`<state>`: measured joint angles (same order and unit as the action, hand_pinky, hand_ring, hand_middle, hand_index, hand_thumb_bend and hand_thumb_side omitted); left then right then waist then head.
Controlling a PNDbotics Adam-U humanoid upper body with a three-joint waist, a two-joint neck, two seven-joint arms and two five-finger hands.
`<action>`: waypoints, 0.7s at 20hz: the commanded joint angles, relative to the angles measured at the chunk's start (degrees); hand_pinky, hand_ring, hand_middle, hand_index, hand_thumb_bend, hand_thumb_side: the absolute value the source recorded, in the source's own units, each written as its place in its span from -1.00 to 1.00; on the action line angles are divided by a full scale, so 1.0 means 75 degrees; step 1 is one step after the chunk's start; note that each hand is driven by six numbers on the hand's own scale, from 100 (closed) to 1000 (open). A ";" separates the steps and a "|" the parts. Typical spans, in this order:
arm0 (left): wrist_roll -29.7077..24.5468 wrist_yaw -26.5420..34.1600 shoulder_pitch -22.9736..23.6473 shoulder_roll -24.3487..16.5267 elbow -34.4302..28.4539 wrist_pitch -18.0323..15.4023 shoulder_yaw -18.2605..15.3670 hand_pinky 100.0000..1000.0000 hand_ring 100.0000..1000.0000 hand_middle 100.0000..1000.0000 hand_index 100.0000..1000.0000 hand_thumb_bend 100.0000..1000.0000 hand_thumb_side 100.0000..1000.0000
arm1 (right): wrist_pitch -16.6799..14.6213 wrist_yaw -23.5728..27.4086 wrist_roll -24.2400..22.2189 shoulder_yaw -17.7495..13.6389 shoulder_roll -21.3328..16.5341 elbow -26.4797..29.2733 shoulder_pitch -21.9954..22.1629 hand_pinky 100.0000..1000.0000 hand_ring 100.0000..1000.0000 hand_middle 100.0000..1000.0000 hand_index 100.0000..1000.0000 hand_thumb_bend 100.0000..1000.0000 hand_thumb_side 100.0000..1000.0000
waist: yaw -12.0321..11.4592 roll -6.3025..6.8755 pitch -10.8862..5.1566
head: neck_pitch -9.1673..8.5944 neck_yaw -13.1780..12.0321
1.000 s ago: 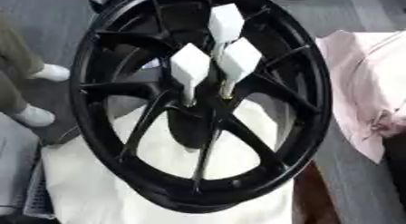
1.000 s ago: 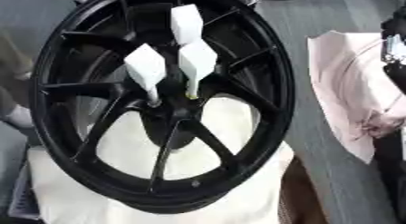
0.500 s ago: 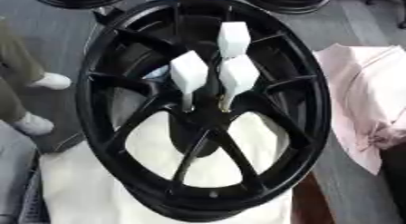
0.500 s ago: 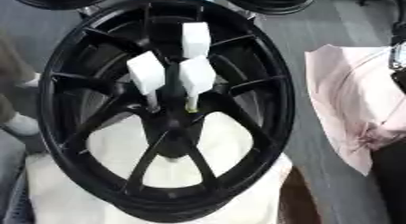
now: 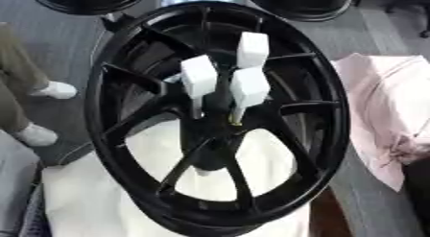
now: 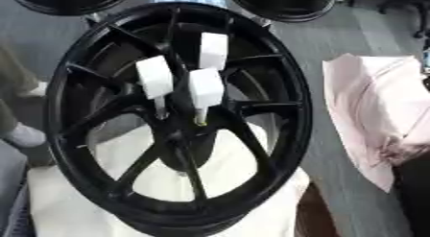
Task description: Pull the pin out of the wheel hub.
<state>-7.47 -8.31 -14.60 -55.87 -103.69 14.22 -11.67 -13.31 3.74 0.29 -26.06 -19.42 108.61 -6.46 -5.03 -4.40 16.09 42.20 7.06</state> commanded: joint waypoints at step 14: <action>0.0761 -0.0340 -0.0124 -0.0394 -0.0132 -0.0125 -0.0088 0.41 0.44 0.32 0.69 -1.00 -0.67 | -0.0023 0.0080 0.0008 -0.0025 -0.0270 0.0135 -0.0003 0.32 0.29 0.06 0.27 -1.00 -0.74 | -0.0038 0.0021 -0.0150 | -0.0128 -0.0088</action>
<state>-1.71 -10.40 -14.82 -56.03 -104.22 14.14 -11.51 -13.36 3.99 0.25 -26.04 -19.44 108.61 -6.45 -5.27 -4.55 16.08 42.12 6.57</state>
